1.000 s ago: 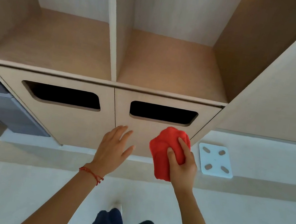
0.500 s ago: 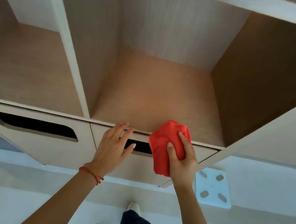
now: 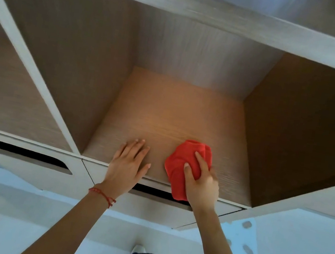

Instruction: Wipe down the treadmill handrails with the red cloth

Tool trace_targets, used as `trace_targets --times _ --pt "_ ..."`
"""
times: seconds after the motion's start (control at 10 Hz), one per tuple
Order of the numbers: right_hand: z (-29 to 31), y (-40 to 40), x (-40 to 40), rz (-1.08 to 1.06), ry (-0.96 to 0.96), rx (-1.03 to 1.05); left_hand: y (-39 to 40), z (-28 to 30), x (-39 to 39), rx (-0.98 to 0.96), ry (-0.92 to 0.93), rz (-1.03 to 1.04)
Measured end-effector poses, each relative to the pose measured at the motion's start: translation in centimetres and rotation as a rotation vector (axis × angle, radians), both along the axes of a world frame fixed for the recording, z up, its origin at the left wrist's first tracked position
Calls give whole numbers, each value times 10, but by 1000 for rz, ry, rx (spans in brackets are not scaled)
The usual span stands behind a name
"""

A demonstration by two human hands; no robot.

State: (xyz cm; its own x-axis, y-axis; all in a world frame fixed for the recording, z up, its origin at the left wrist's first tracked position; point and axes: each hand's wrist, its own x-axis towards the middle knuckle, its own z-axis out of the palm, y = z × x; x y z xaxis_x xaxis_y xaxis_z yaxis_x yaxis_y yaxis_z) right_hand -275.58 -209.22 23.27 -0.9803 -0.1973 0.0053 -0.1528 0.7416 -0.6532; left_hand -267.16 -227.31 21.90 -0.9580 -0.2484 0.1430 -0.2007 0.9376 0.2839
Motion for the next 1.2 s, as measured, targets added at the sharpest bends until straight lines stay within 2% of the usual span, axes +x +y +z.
trace_targets --times 0.4,0.6,1.0,1.1,1.2 --pt "9 -28 -45 30 -6 171 2 0 -8 -52 -3 44" --pt "11 -30 -43 26 -2 207 2 -1 -9 -54 -16 30" --pt "19 -14 -3 39 23 75 1 -5 11 80 31 -21" --pt "17 -7 18 18 69 44 0 -9 29 60 51 -76" --pt "14 -2 44 -17 113 13 0 -10 47 65 -18 -98"
